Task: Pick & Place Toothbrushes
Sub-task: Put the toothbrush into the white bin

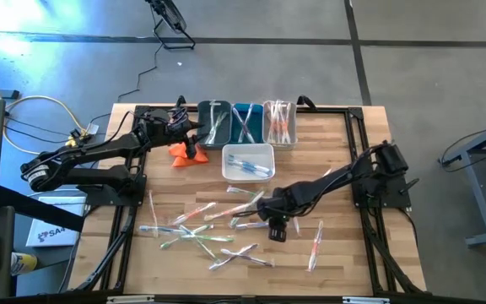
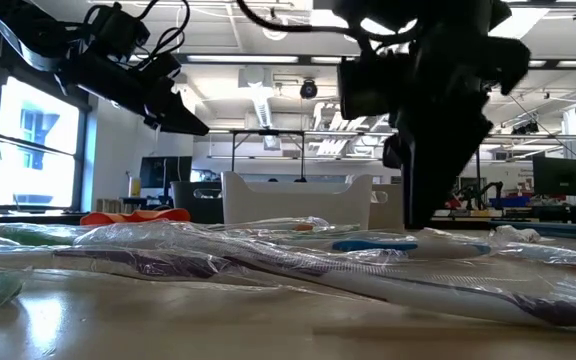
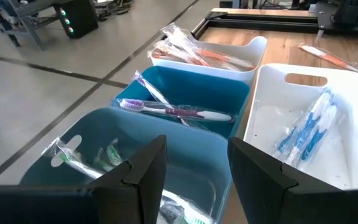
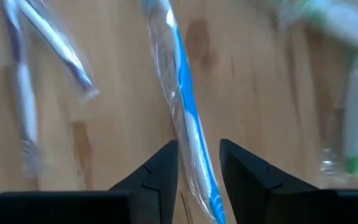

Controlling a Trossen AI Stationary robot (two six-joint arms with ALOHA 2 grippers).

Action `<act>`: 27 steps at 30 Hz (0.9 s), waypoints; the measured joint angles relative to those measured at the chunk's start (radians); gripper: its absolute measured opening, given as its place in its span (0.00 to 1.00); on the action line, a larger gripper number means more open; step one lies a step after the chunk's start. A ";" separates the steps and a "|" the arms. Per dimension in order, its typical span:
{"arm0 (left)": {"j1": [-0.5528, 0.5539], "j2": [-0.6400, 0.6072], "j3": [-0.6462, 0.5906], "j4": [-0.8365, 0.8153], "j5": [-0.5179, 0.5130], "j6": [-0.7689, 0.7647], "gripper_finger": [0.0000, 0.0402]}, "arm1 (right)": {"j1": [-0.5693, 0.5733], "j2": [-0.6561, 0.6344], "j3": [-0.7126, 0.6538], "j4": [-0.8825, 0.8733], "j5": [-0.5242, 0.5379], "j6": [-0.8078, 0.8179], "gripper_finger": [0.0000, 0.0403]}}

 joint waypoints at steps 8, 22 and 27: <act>0.000 0.000 0.000 0.000 0.000 0.000 0.42 | 0.010 0.072 0.002 0.001 0.004 -0.003 0.25; 0.000 0.000 0.000 0.000 0.000 -0.001 0.42 | 0.011 0.088 0.002 -0.014 0.061 -0.014 0.25; 0.000 0.000 0.000 0.000 0.000 -0.002 0.42 | 0.012 0.089 0.002 -0.015 0.084 -0.014 0.25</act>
